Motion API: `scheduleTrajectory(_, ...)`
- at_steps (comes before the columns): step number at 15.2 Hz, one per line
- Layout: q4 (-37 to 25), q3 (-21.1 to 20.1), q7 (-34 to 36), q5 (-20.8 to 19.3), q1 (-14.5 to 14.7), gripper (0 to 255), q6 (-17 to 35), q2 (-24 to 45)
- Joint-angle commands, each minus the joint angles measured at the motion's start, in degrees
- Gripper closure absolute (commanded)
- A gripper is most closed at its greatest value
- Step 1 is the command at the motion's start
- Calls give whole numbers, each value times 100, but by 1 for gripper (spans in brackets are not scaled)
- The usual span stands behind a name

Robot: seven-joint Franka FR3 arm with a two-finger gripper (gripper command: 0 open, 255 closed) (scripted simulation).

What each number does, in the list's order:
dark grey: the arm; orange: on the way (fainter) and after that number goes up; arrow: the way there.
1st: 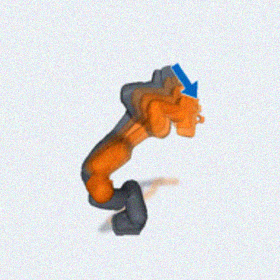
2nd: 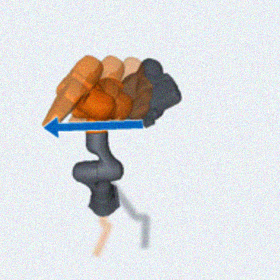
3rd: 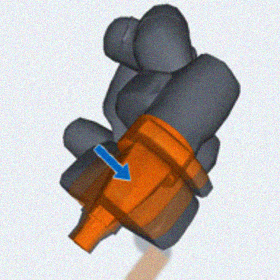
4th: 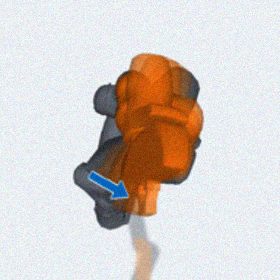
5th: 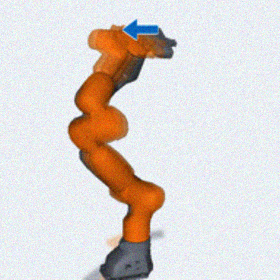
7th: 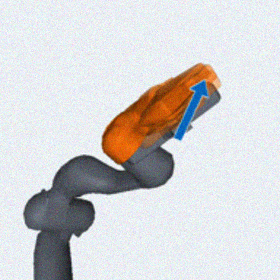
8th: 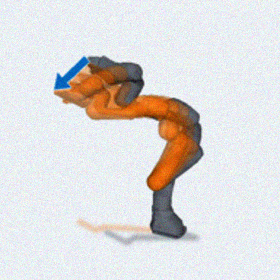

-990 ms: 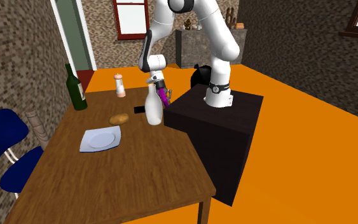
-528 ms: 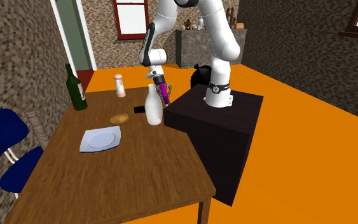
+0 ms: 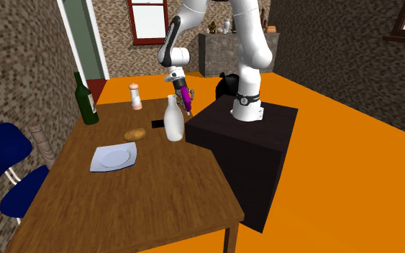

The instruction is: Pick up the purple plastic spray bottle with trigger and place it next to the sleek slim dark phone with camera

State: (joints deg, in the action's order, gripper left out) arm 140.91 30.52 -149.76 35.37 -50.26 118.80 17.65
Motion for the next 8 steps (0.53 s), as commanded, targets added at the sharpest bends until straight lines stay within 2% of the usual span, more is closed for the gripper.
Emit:
scheduleTrajectory(1, 34, 75, 136, -156, 35, 255, -90, -198)
scheduleTrajectory(8, 108, 259, 607, -647, 124, 255, -403, -848)
